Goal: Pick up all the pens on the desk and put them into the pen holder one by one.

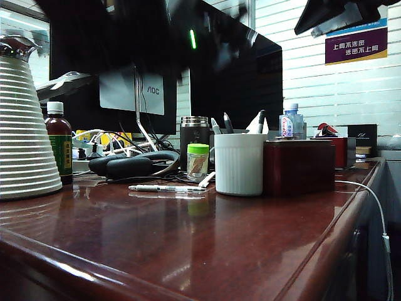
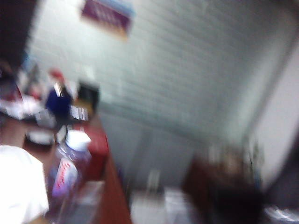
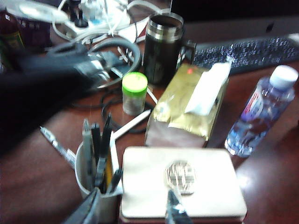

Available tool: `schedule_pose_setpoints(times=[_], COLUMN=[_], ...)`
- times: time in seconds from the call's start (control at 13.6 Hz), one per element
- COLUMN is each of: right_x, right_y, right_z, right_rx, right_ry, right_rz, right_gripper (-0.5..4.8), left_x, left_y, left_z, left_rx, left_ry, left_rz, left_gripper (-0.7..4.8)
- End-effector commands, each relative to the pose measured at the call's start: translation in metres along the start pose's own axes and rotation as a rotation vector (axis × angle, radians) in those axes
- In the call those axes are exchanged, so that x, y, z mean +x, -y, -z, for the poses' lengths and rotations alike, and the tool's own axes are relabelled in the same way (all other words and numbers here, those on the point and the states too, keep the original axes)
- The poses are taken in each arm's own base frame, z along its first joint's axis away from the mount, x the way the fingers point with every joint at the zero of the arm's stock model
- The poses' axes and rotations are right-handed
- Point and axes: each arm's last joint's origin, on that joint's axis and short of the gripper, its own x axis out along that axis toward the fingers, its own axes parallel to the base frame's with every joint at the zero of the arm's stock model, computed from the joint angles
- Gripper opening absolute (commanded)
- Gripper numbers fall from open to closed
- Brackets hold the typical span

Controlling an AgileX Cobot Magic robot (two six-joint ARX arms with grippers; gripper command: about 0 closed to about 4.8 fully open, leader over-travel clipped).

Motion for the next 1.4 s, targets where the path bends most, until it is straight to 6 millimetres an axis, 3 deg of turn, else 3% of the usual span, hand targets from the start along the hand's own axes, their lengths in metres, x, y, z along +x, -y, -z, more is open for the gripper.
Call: schedule_pose_setpoints(times=[0.07,0.15,0.29,0.37,0.59,0.66,0.81,1.03,1.1,1.18,1.32,1.4], right_x=[-0.002,-0.002,-0.002,-0.002,-0.002,-0.002,-0.002,-0.002,-0.002,-0.002,-0.002,-0.002], right_y=[0.001,0.001,0.001,0.001,0.001,0.001,0.002,0.002,0.001,0.002,0.002,0.002], right_z=[-0.007,-0.008,-0.008,-0.008,-0.008,-0.008,-0.008,-0.007,-0.006,-0.005,-0.005,-0.005], right_rx=[-0.014,-0.015,-0.016,-0.016,-0.016,-0.016,-0.015,-0.021,-0.034,-0.033,-0.032,-0.033], right_ry=[0.057,0.062,0.065,0.065,0.065,0.063,0.061,0.054,0.043,0.036,0.035,0.037], right_rz=[0.01,0.011,0.011,0.011,0.011,0.011,0.014,0.014,0.013,0.021,0.035,0.035], right_gripper=[1.84,1.84,1.84,1.84,1.84,1.84,1.84,1.84,1.84,1.84,1.84,1.84], left_x=[-0.018,-0.031,-0.067,-0.08,-0.069,-0.049,-0.043,-0.049,-0.047,-0.051,-0.052,-0.052], left_y=[-0.004,-0.017,-0.057,-0.068,-0.086,-0.104,-0.107,-0.107,-0.119,-0.121,-0.121,-0.121], left_z=[-0.049,-0.06,-0.06,-0.052,-0.034,-0.015,-0.003,0.005,0.033,0.043,0.043,0.043], left_rx=[0.154,0.127,0.052,0.257,0.445,0.522,0.506,0.458,0.473,0.414,0.363,0.332], left_ry=[-0.281,-0.39,-0.682,-0.894,-1.112,-1.199,-1.208,-1.284,-1.296,-1.334,-1.336,-1.332], left_rz=[-0.08,-0.143,-0.262,-0.214,-0.221,-0.178,-0.108,-0.079,-0.067,-0.086,-0.122,-0.147], left_gripper=[3.1,3.1,3.1,3.11,3.15,3.43,3.75,3.76,3.76,3.71,0.85,0.11])
